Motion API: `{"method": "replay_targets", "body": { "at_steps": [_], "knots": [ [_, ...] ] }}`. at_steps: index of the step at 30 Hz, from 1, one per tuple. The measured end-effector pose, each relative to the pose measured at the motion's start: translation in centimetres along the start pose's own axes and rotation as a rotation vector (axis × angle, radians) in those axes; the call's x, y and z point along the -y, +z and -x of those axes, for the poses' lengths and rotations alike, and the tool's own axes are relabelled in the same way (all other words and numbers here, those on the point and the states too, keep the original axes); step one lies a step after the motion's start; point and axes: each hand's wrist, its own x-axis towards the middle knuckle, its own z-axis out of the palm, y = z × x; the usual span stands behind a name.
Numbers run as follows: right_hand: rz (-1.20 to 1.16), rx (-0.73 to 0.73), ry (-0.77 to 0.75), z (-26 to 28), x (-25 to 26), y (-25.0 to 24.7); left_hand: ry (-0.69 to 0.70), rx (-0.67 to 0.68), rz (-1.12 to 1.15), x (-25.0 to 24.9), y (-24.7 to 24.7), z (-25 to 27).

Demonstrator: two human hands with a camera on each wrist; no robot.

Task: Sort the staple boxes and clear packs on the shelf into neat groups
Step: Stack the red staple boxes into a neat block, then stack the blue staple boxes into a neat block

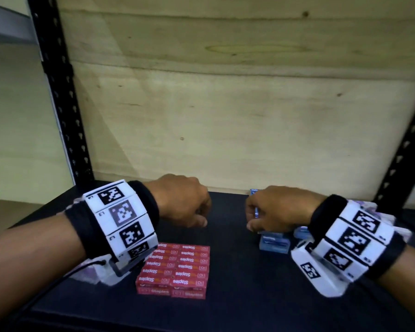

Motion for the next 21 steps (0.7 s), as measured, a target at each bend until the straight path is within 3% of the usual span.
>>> {"method": "replay_targets", "body": {
  "at_steps": [4,10,21],
  "knots": [
    [-0.025,-0.001,0.117,2.3,-5.3,0.3,0.120,-0.009,-0.016,-4.1,-0.9,-2.1],
    [0.006,0.033,0.206,4.4,-9.5,3.0,0.201,-0.012,-0.100,-9.6,-1.0,-5.7],
    [-0.052,0.006,0.147,5.2,-10.3,5.3,0.151,0.060,-0.192,-12.1,-0.4,-6.3]
  ]
}}
